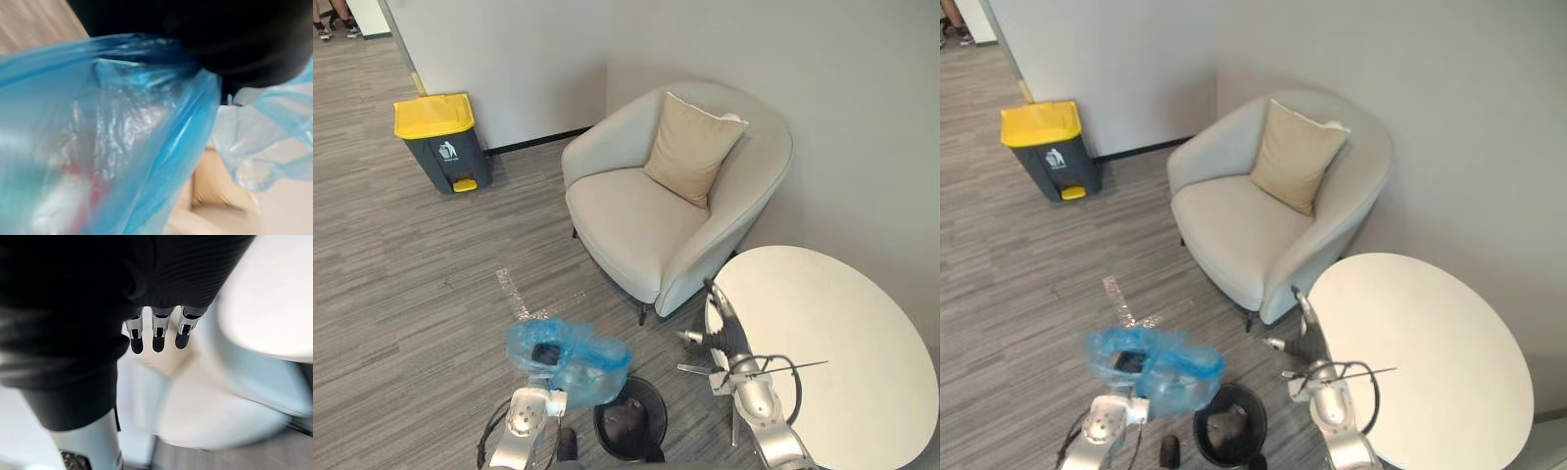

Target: Gather rubbish on tea table into small bin, then transfer packed bag to large trash can.

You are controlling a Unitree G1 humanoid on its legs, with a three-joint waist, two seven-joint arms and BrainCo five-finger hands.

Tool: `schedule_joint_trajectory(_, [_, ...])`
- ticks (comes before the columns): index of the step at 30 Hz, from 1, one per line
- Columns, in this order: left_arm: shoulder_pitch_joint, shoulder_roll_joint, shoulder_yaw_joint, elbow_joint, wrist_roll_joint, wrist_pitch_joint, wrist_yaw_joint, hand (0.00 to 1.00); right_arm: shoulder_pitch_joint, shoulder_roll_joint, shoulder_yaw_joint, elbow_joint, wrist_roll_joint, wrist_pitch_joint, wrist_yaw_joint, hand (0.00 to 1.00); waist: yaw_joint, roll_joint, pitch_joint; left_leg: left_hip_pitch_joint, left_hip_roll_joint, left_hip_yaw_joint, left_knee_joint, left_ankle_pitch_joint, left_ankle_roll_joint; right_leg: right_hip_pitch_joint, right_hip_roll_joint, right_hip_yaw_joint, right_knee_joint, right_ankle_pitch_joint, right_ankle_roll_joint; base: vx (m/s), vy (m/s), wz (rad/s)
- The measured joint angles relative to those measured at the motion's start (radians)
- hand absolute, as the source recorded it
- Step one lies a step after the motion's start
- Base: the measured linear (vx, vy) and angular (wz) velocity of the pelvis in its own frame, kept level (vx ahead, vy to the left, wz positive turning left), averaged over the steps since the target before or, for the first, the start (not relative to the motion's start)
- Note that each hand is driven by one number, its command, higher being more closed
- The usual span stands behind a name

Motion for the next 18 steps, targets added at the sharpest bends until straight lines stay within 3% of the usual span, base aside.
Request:
schedule_joint_trajectory(7, [0.0,-0.024,0.052,0.162,-0.013,0.018,-0.01,1.0,-0.028,0.034,-0.039,0.321,0.072,0.031,0.032,0.0,0.0,0.009,0.003,0.026,-0.018,-0.001,0.0,-0.011,0.011,0.027,-0.016,-0.001,0.001,-0.008,0.003,0.04,0.004,0.02])
schedule_joint_trajectory(18, [0.002,-0.041,0.05,0.243,-0.013,0.035,-0.015,1.0,-0.044,0.065,-0.072,0.416,0.13,0.065,0.035,0.0,-0.004,0.009,0.01,0.054,-0.051,-0.027,-0.001,-0.022,0.025,0.061,-0.045,-0.032,0.022,-0.039,0.021,0.02,0.011,0.09])
